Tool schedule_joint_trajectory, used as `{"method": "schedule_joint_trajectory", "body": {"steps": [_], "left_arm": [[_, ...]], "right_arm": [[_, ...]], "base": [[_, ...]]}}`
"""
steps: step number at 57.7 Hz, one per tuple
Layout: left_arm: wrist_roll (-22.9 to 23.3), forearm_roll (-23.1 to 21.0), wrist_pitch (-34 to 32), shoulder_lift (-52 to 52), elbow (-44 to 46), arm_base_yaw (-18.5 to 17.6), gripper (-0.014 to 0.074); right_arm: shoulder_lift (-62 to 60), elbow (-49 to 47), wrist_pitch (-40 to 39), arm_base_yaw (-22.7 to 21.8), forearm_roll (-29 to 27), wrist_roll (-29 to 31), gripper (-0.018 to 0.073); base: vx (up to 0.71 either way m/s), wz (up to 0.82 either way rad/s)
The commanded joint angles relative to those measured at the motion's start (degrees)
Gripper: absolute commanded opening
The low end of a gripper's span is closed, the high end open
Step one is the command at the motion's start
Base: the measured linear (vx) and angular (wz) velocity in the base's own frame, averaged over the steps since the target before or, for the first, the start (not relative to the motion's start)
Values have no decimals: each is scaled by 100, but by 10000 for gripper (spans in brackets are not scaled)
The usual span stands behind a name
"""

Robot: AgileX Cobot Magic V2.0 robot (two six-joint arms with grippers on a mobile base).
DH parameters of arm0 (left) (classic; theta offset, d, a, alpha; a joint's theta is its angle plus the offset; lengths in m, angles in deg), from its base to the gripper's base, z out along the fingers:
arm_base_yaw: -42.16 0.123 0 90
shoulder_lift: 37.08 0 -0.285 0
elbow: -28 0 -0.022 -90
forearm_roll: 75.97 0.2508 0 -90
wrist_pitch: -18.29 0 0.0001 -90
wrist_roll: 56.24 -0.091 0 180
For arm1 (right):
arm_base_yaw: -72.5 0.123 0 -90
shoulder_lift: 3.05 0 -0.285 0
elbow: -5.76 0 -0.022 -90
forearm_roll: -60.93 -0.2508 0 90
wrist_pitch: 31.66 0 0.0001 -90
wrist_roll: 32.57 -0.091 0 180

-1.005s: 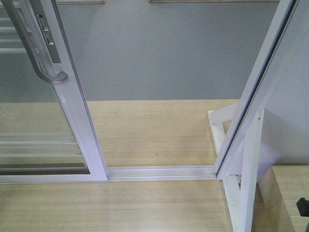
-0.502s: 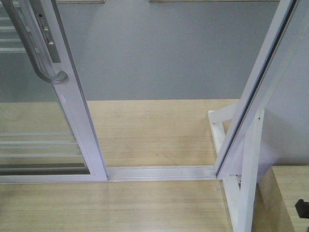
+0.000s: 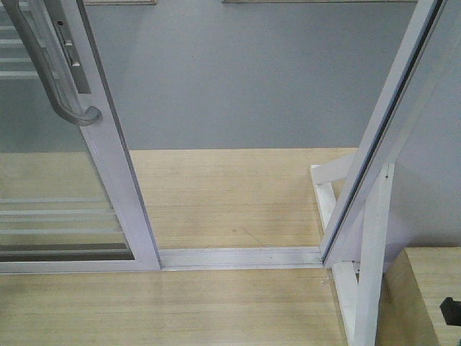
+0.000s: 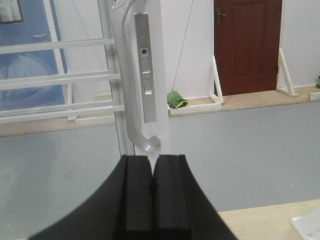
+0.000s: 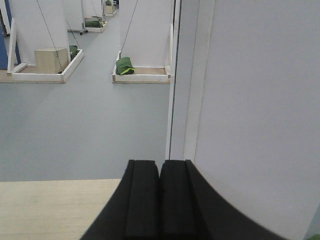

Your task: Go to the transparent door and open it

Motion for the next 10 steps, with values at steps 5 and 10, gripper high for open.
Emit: {"method": "schedule_joint_trajectory", "body": {"steps": [5, 10], "left_arm": [[17, -50, -462, 67, -174, -22, -6], [17, -50, -462, 67, -174, -22, -6]], "right_arm": [[-62, 82, -414, -29, 0, 25, -8], [-62, 82, -409, -29, 0, 25, -8]], "base": [[0, 0], [0, 0]]}}
